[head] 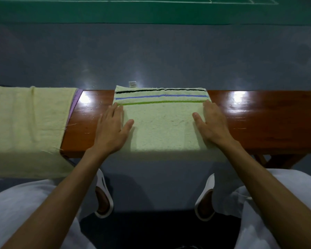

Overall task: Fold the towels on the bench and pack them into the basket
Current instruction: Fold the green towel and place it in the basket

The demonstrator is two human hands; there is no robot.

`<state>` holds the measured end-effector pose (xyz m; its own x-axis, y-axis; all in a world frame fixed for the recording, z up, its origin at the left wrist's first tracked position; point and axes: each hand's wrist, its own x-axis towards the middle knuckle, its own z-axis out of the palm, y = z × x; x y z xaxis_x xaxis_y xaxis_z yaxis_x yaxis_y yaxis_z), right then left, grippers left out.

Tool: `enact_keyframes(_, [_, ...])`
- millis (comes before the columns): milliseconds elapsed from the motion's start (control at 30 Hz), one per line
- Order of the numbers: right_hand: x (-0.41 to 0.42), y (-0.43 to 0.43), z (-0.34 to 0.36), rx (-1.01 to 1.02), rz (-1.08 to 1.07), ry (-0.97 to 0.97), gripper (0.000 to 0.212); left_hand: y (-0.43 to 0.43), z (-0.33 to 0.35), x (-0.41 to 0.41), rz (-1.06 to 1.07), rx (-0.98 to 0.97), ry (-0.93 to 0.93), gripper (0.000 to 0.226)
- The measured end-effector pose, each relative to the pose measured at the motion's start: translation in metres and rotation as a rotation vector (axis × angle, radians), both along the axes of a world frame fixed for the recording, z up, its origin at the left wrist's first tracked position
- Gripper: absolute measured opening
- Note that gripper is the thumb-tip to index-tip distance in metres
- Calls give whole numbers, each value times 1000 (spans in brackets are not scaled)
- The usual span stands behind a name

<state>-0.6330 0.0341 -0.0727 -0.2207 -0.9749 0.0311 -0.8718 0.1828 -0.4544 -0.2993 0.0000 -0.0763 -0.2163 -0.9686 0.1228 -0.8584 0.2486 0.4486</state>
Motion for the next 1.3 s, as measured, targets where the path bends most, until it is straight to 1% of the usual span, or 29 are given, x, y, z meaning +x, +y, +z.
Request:
enact_keyframes(33, [-4,-2,3,-48,-46,-58,69,-1,3,0,26,-43,42,56])
enact_keyframes(100, [-13,-3,10,-116,-154,-119,48,-2,7,2,103,-94,79,41])
enact_keyframes(167, [-24,-2,16,-143,-251,-157,28,-5,9,4,223,-87,102,28])
enact_keyframes(200, [-29,-2,18,-141,-294,-163,25,-6,9,5,285,-73,111,23])
enact_keyframes(267, [-37,-3,19,-116,-351,-162,27,-7,12,5,376,-40,106,21])
enact_keyframes(333, [-38,-2,19,-65,-364,-166,27,-3,15,4,404,-23,90,24])
enact_keyframes(433, [-32,0,18,-15,-319,-105,23,1,15,2,374,-23,91,28])
enact_keyframes(567, [-23,0,17,-33,-293,-29,24,2,13,-2,338,-25,101,27])
enact_keyframes(733, [-20,-1,16,-50,-300,-39,18,-2,10,-5,325,-53,122,14])
enact_keyframes(933, [-20,1,17,-56,-300,-52,12,-3,9,-6,286,-67,99,11])
enact_keyframes(1100, [-18,-1,20,-76,-294,-84,12,-5,15,-6,255,-40,178,8])
enact_keyframes(1300, [-20,-1,28,-154,-304,-164,16,-7,20,-4,253,14,302,10])
